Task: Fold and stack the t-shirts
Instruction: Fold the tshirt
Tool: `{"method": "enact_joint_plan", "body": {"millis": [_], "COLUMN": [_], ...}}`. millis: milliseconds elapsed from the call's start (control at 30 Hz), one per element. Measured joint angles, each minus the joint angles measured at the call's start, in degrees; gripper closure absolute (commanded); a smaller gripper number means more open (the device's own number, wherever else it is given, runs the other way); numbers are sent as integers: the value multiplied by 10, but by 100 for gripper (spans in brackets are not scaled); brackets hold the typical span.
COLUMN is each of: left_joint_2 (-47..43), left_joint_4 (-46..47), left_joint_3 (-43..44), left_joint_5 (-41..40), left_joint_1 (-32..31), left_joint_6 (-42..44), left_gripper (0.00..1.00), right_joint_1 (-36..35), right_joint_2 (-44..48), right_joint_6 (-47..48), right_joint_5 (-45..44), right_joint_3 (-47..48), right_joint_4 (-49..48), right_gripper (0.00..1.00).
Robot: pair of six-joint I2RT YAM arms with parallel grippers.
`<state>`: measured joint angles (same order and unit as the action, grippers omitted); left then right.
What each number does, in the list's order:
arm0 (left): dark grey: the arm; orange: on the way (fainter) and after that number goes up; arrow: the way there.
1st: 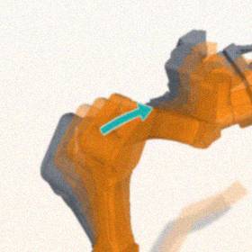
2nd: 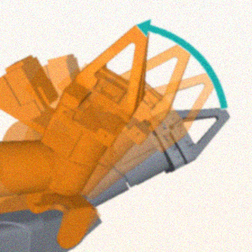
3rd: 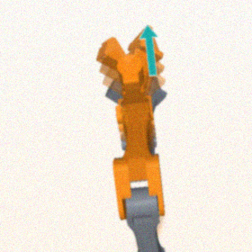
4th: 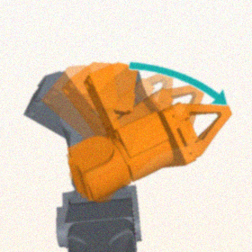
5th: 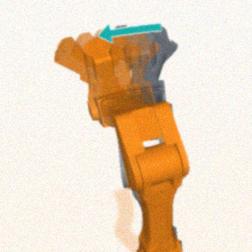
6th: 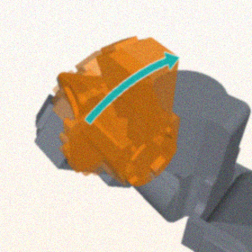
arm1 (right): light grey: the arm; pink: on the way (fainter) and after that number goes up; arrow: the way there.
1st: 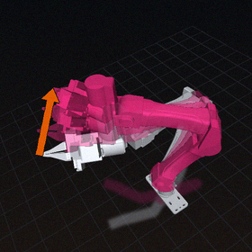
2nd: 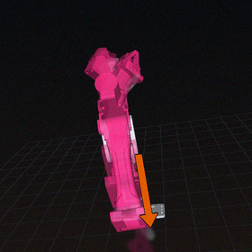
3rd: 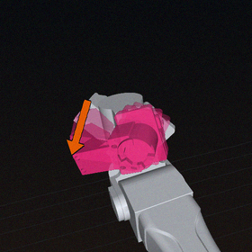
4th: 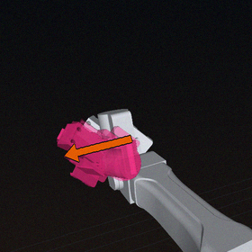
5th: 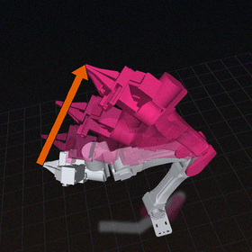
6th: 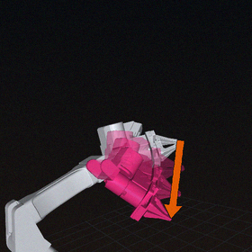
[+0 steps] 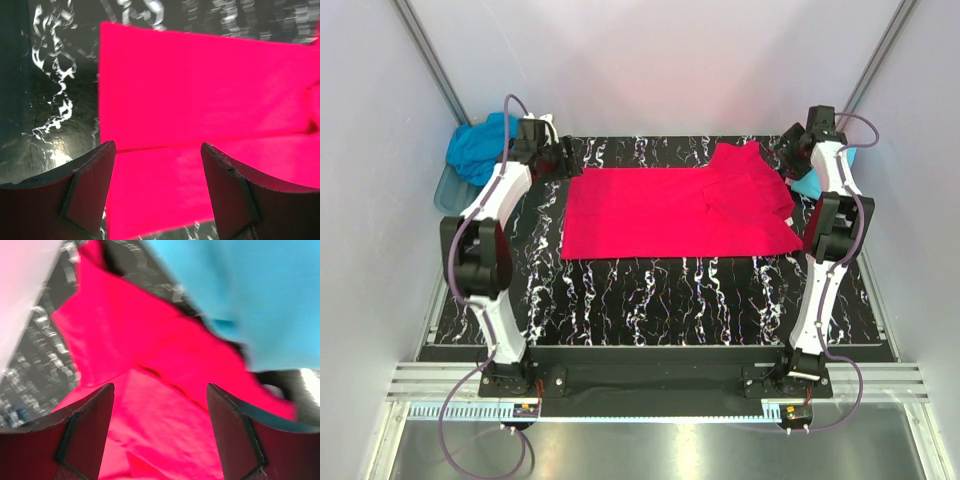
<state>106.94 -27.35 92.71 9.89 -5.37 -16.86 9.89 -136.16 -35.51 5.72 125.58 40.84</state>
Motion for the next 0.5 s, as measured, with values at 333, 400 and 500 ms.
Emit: {"method": "enact_joint_plan", "body": {"millis": [333, 400, 500], "left_joint_2": [141, 162, 196], "left_joint_4": [14, 19, 37], "left_joint_3": [74, 98, 137], "left_joint_5": [19, 25, 40], "left_joint_1": [75, 86, 91], "left_joint_6": [1, 2, 2], "left_gripper": [26, 26, 26], "right_joint_1": [-15, -15, -14], "right_joint_2": [-24, -46, -84], "right_joint_6": [-12, -15, -27], "right_joint_5": [127, 150, 184], "right_joint_3": [27, 40, 51], "right_joint_4": [-111, -136, -180], "right_gripper": [21, 21, 20]}}
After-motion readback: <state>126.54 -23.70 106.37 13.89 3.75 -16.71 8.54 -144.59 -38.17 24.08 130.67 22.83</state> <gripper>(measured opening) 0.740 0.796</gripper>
